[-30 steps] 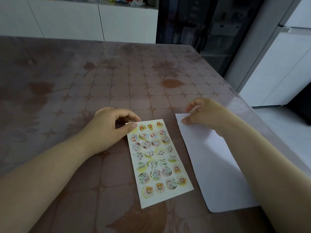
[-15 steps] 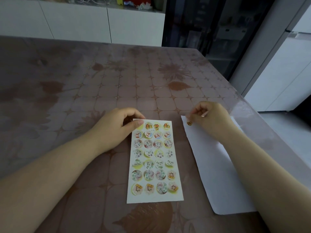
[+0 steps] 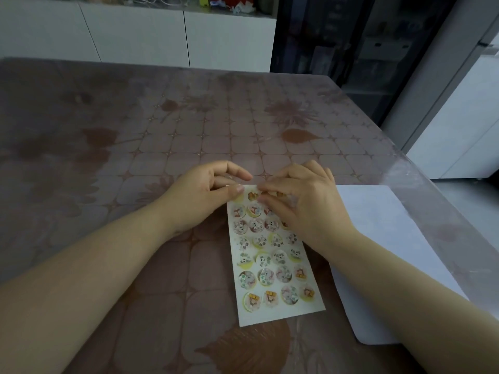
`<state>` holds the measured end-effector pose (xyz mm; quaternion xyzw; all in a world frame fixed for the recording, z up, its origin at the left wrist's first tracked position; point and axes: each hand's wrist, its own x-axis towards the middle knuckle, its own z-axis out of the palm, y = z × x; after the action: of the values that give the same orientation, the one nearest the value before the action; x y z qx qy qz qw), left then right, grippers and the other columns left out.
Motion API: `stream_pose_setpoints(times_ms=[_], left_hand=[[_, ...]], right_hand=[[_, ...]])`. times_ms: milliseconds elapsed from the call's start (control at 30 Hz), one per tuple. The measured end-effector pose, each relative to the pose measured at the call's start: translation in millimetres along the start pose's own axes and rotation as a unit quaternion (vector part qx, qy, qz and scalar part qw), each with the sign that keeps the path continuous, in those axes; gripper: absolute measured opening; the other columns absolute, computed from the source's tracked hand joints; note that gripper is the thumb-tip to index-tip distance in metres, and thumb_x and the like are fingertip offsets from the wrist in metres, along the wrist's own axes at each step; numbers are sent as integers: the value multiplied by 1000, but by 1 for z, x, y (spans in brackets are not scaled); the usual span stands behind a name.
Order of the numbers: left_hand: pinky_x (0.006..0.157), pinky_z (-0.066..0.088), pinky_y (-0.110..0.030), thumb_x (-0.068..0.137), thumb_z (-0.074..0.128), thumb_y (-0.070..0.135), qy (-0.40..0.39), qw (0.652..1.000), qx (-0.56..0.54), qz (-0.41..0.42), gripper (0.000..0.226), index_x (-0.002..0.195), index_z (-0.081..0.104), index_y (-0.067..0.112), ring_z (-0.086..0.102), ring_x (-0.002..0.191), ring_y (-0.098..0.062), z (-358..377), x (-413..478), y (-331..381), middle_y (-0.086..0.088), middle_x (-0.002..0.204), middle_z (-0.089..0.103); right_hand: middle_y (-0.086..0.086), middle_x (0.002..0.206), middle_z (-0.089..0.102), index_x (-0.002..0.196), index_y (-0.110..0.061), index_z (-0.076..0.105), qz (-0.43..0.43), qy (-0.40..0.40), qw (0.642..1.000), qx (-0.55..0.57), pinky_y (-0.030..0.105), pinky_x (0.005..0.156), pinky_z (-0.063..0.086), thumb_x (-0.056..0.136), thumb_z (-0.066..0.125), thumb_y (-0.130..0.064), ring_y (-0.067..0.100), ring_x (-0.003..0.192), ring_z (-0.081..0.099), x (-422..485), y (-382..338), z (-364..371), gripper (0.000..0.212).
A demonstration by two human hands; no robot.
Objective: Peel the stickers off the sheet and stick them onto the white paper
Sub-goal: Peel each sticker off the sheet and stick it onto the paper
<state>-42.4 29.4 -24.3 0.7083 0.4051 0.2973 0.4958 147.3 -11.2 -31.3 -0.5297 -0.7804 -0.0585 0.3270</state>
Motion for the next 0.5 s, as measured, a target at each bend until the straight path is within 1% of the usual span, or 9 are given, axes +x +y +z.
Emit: stream_pose_setpoints(times_ms=[100, 167, 233, 300, 367, 400, 433, 467, 500], left_hand=[[89, 51, -32, 92, 58, 13, 5, 1000, -5, -5, 15, 103, 63, 23, 72, 87, -16, 1, 0, 0, -10, 86, 76], [95, 49, -46, 92, 61, 22, 8, 1000, 7, -5, 12, 101, 64, 27, 70, 90, -32, 2, 1, -1, -23, 87, 73], [93, 47, -55, 91, 61, 25, 9, 1000, 23, 0, 11, 99, 65, 31, 64, 90, -47, 4, 0, -2, -30, 86, 69], [88, 49, -57, 93, 60, 22, 18, 999, 44, 2, 14, 99, 64, 33, 60, 86, -53, 5, 0, -3, -33, 84, 67], [87, 50, -56, 93, 59, 20, 29, 998, 49, 2, 14, 99, 64, 32, 61, 85, -52, 6, -1, -2, -33, 83, 68], [89, 50, -53, 93, 59, 20, 32, 998, 46, 2, 13, 100, 64, 30, 63, 87, -47, 6, -1, -2, -29, 83, 69], [90, 51, -50, 93, 59, 21, 31, 999, 40, 2, 13, 101, 64, 30, 66, 88, -40, 7, -1, -1, -23, 82, 72], [91, 51, -43, 91, 61, 24, 26, 999, 39, -1, 15, 104, 63, 30, 69, 87, -29, 7, -1, 0, -14, 82, 74], [89, 51, -34, 87, 65, 28, 17, 999, 42, -6, 21, 107, 61, 31, 71, 86, -19, 7, -2, 1, -5, 82, 76]], right_hand=[[-10, 86, 66, 85, -26, 74, -25, 11, 1000, 3, 27, 73, 31, 79, 65, -35, 11, 83, 47, -1, -2, 2, 14], [-11, 85, 66, 81, -26, 73, -33, 13, 999, 7, 27, 72, 31, 76, 69, -31, 12, 80, 48, -1, -3, 2, 9], [-11, 84, 66, 78, -25, 72, -43, 9, 999, 12, 28, 72, 32, 75, 70, -29, 11, 80, 48, -1, -4, 3, 6], [-13, 83, 67, 77, -25, 71, -48, 0, 999, 22, 29, 72, 32, 74, 70, -27, 9, 81, 46, -1, -4, 2, 4], [-16, 81, 66, 77, -25, 70, -30, -8, 999, 45, 24, 77, 30, 75, 70, -27, 6, 82, 45, -1, -4, 1, 3], [-17, 80, 66, 77, -25, 69, -11, -13, 998, 62, 20, 80, 27, 75, 70, -27, 4, 83, 44, -1, -4, 1, 3], [-18, 78, 65, 78, -25, 69, 12, -19, 997, 80, 16, 83, 25, 75, 70, -26, 3, 82, 43, -2, -4, 0, 2], [-19, 76, 64, 79, -25, 69, 37, -26, 994, 98, 13, 85, 23, 76, 71, -25, 1, 81, 42, -1, -4, 0, 3], [-23, 75, 61, 80, -26, 69, 61, -34, 991, 112, 12, 86, 22, 77, 71, -25, 0, 81, 42, -1, -4, -1, 3]])
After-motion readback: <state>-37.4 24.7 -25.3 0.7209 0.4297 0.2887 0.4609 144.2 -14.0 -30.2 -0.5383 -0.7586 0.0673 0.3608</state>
